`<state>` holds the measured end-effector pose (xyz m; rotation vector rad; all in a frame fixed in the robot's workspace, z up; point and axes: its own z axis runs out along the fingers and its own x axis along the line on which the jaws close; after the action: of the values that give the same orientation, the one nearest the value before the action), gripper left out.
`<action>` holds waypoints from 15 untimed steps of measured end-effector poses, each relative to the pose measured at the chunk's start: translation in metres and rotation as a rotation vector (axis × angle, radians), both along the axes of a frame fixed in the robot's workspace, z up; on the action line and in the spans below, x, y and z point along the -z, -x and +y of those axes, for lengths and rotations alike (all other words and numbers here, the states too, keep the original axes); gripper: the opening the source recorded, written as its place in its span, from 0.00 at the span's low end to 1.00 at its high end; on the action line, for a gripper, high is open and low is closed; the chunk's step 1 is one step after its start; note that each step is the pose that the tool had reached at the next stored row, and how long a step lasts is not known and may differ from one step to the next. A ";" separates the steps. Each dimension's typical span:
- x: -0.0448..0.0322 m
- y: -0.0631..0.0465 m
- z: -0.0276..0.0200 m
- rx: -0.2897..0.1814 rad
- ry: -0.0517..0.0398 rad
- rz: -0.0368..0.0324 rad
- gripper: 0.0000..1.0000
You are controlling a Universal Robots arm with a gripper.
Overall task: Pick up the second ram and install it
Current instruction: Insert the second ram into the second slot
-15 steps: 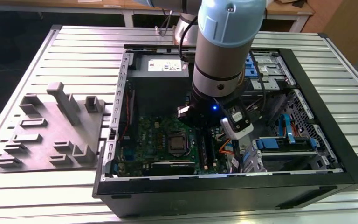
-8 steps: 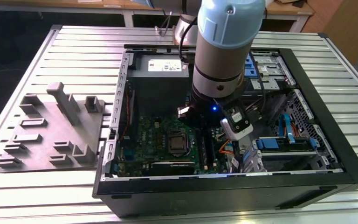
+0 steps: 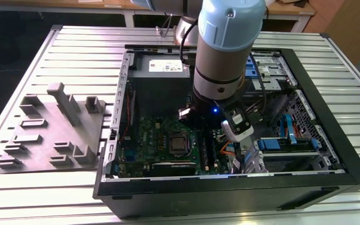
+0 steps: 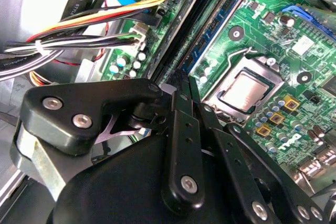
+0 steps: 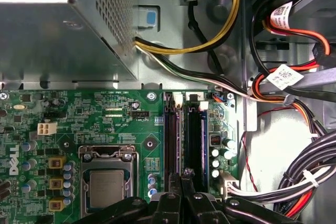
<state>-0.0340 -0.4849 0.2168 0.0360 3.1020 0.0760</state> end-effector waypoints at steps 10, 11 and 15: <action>0.0041 0.000 0.0000 0.000 0.0002 -0.0003 0.12; 0.0041 0.000 0.0000 0.000 0.0003 -0.0002 0.12; 0.0043 0.000 0.0000 0.000 0.0001 -0.0004 0.12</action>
<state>-0.0340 -0.4849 0.2124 0.0360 3.1016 0.0758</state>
